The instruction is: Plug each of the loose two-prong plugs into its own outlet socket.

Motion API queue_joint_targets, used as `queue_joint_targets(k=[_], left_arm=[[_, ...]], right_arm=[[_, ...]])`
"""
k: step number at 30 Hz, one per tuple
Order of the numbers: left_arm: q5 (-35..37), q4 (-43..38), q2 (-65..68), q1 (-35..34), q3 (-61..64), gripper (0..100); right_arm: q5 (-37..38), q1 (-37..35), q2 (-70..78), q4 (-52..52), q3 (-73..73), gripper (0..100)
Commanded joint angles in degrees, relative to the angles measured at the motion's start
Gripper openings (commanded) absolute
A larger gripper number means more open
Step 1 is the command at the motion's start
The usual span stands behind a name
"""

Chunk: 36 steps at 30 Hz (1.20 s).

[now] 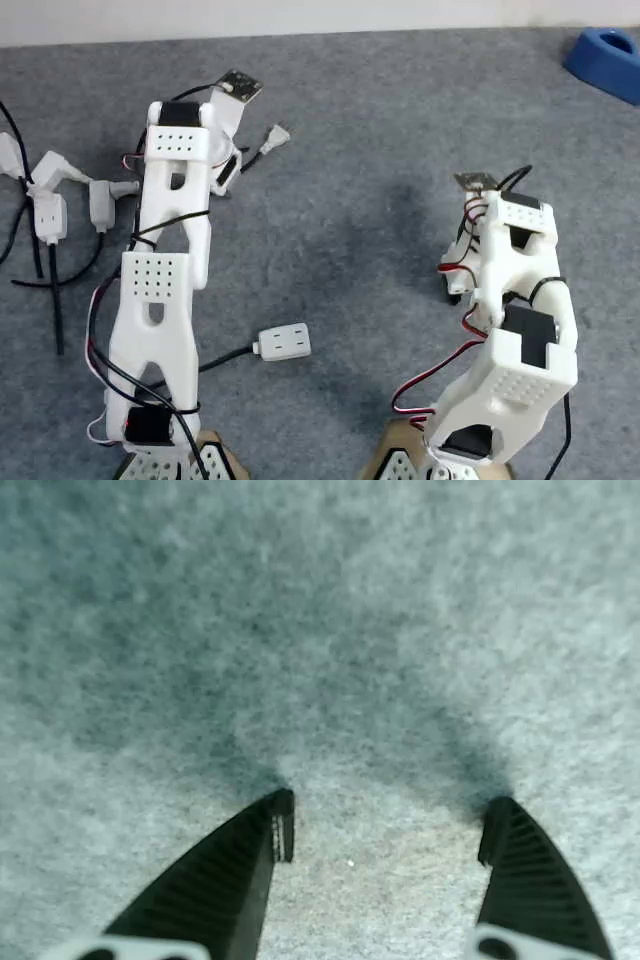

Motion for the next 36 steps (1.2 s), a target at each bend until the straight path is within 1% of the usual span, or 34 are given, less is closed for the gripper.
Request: queue_joint_targets(k=[1,3,11,13,15,16,21,24,27,29,32,36], left_arm=[[-0.79,-0.79,-3.21,-0.22,-0.22,15],[-2.29,-0.70,-3.21,-0.22,-0.22,15],[-3.16,-0.44,-3.21,-2.24,-0.22,15],[-4.40,0.35,-3.21,-2.33,-0.22,11],[-4.48,2.99,-3.21,-1.89,-0.22,5],[-4.48,3.87,-3.21,-1.45,-0.22,3],[-4.48,4.92,-3.21,-1.01,-0.22,3],[-4.57,6.33,-3.21,-0.31,-0.13,0],[-7.65,6.42,-3.30,2.68,-0.13,1],[-8.70,6.51,-3.56,6.20,-0.13,1],[-8.44,6.51,-3.82,13.23,-0.13,1],[-5.36,6.86,-4.70,23.69,-0.13,1]], right_arm=[[-0.62,-0.92,-1.36,-0.84,0.22,28.9],[-0.62,-0.66,-1.36,-0.75,0.22,28.9],[-0.62,-0.92,-1.36,-0.57,0.22,28.9],[-0.62,-0.92,-1.36,-0.48,-0.04,28.9],[-0.62,-0.92,-1.36,-0.48,-0.13,28.9],[-0.62,-0.92,-1.36,-0.48,-0.13,28.9],[-0.62,-0.92,-1.36,-0.40,-0.13,28.9],[-0.62,-0.84,-1.36,-0.40,-0.13,28.9],[-0.97,-0.66,-1.36,-0.40,-0.13,28.9],[-4.48,0.40,-1.36,-0.84,-0.22,28.9],[-7.65,5.14,-1.36,-1.10,-3.74,28.9],[-7.12,14.11,-1.45,2.42,-7.16,28.9]])
